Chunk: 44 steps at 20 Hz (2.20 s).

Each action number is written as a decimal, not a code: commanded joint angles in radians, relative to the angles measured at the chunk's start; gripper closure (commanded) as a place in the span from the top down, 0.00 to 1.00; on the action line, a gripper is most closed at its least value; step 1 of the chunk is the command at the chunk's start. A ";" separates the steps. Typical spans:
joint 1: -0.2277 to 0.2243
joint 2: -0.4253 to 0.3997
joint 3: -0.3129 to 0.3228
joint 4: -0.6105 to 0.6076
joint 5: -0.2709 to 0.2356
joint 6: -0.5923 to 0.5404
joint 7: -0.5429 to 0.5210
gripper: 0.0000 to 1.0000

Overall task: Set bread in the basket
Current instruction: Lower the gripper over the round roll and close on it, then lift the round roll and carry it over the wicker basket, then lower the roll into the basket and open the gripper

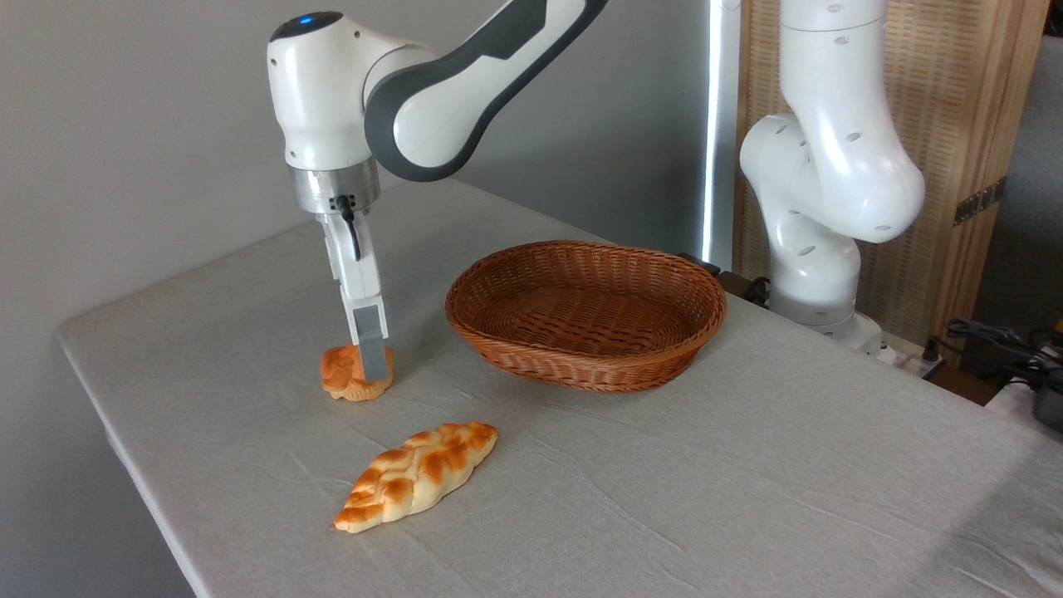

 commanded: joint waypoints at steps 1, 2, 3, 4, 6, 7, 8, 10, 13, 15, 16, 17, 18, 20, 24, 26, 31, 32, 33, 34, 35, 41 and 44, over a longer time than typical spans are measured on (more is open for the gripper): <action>-0.030 0.026 0.007 -0.012 0.020 0.042 -0.009 1.00; -0.031 0.028 0.007 -0.012 0.020 0.042 -0.009 1.00; -0.031 0.029 0.007 -0.012 0.022 0.042 -0.007 0.92; -0.031 0.029 0.007 -0.012 0.022 0.045 -0.007 0.71; -0.031 0.029 0.008 -0.011 0.022 0.043 -0.007 0.48; -0.030 0.029 0.008 -0.011 0.022 0.043 -0.007 0.47; -0.030 0.029 0.008 -0.009 0.022 0.043 -0.007 0.47; -0.030 0.029 0.010 -0.009 0.022 0.043 -0.006 0.41; -0.030 0.029 0.010 -0.007 0.022 0.043 -0.003 0.26; -0.030 0.025 0.011 0.000 0.023 0.033 0.001 0.25; -0.030 0.023 0.013 0.006 0.023 0.031 0.001 0.25; -0.030 0.023 0.014 0.017 0.023 0.028 0.001 0.25; -0.030 0.023 0.017 0.028 0.023 0.010 -0.001 0.25; -0.028 0.014 0.024 0.089 0.022 -0.109 -0.001 0.25; -0.030 -0.057 0.091 0.197 0.020 -0.372 0.007 0.29; -0.030 -0.148 0.122 0.178 0.009 -0.424 0.034 0.31; -0.078 -0.297 0.132 0.002 0.020 -0.500 0.096 0.40; -0.097 -0.328 0.148 -0.042 0.022 -0.500 0.097 0.40; -0.120 -0.364 0.171 -0.093 0.022 -0.501 0.100 0.43; -0.141 -0.394 0.195 -0.137 0.022 -0.518 0.102 0.55; -0.157 -0.414 0.212 -0.171 0.022 -0.545 0.103 0.56; -0.206 -0.402 0.212 -0.202 0.020 -0.555 0.091 0.89; -0.218 -0.400 0.212 -0.207 0.020 -0.552 0.091 1.00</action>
